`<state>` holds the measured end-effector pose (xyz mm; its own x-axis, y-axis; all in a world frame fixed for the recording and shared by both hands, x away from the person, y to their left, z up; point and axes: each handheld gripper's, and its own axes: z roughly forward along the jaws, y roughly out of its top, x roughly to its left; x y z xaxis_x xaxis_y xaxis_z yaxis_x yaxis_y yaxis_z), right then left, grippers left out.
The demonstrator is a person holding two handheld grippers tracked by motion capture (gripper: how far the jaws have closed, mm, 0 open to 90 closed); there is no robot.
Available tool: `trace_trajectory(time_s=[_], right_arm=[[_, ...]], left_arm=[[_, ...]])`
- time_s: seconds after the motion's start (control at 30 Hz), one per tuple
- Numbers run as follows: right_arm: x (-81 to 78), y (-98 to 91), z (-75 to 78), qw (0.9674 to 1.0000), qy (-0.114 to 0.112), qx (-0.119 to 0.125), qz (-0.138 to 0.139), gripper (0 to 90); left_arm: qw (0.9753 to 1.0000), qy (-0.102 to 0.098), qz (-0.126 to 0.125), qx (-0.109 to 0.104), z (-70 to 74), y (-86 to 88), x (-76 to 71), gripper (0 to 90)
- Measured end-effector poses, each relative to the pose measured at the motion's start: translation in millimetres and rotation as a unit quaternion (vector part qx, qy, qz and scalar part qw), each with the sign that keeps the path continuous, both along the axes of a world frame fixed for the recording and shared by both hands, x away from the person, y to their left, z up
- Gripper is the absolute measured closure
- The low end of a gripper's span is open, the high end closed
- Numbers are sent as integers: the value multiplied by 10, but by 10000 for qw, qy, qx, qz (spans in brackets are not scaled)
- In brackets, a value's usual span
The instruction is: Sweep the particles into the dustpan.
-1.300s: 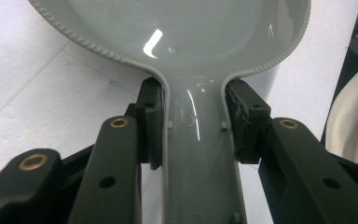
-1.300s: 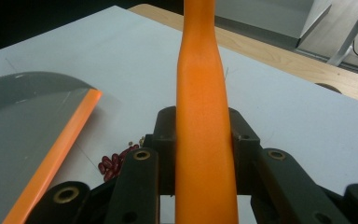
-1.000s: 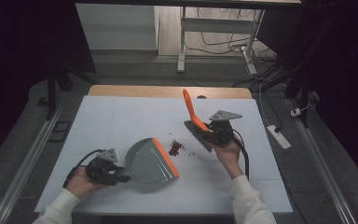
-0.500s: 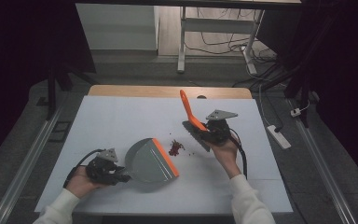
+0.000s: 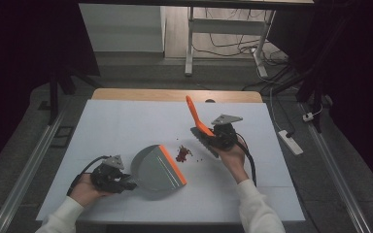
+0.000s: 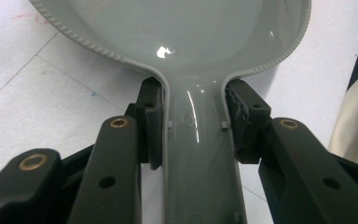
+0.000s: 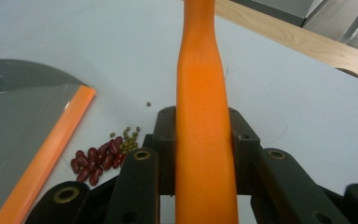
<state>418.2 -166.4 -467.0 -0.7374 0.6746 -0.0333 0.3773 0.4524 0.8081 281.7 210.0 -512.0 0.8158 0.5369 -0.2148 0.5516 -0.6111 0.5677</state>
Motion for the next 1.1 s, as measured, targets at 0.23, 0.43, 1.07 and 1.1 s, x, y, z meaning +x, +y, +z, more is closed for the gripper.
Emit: trace_trajectory(time_s=[0.23, 0.43, 1.07, 1.1], right_arm=[[17, 53, -75, 9998, 68, -210, -1, 697], [31, 106, -132, 9994, 107, -319, 54, 697], [17, 265, -226, 9978, 185, -582, 253, 697], [8, 289, -231, 9977, 200, -589, 277, 697]], left_arm=[[10000, 10, 15, -15, -6, -2, 3, 615], [9999, 106, 25, -59, -18, -2, 25, 615], [9998, 188, 12, -77, -29, -3, 48, 615], [9998, 188, 12, -77, -29, -3, 48, 615]])
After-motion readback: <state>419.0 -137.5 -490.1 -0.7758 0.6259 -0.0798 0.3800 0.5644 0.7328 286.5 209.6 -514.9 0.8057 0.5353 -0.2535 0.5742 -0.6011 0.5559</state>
